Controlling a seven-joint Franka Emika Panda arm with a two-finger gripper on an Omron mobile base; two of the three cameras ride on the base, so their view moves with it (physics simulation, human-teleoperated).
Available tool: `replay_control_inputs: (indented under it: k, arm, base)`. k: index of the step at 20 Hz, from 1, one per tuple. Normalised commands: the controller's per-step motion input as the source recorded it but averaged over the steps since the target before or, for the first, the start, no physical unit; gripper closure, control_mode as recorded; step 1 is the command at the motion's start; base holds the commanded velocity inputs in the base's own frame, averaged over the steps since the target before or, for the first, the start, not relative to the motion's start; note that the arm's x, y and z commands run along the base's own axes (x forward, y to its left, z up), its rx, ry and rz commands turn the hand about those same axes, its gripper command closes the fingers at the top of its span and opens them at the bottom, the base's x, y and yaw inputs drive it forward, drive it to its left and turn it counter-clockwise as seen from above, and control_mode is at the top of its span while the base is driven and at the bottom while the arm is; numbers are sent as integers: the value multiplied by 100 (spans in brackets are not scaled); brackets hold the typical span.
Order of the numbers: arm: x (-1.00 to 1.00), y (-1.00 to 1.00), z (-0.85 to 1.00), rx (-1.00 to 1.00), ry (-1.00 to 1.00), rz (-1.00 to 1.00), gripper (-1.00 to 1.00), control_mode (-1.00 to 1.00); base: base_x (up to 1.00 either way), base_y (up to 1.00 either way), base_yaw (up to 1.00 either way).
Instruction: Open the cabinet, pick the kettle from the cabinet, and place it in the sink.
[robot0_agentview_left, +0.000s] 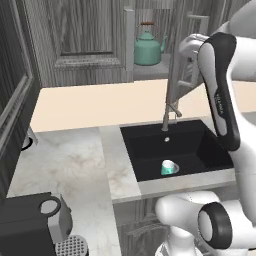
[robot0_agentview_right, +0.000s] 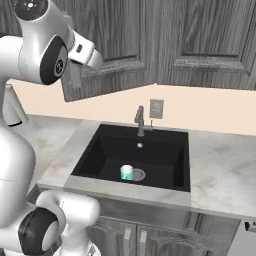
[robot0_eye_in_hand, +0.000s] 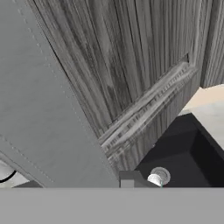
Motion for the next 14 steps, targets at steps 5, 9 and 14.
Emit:
replay_control_inputs:
  k: [5,9,14]
  arm:
    - [-51,-59,-2,10,6,4,100,-100]
    - [-48,-61,-2,12,5,4,100,-100]
    - [-43,-59,-3,11,2,4,100,-100]
  base:
    - [0,0,0]
    - [0,0,0]
    - [0,0,0]
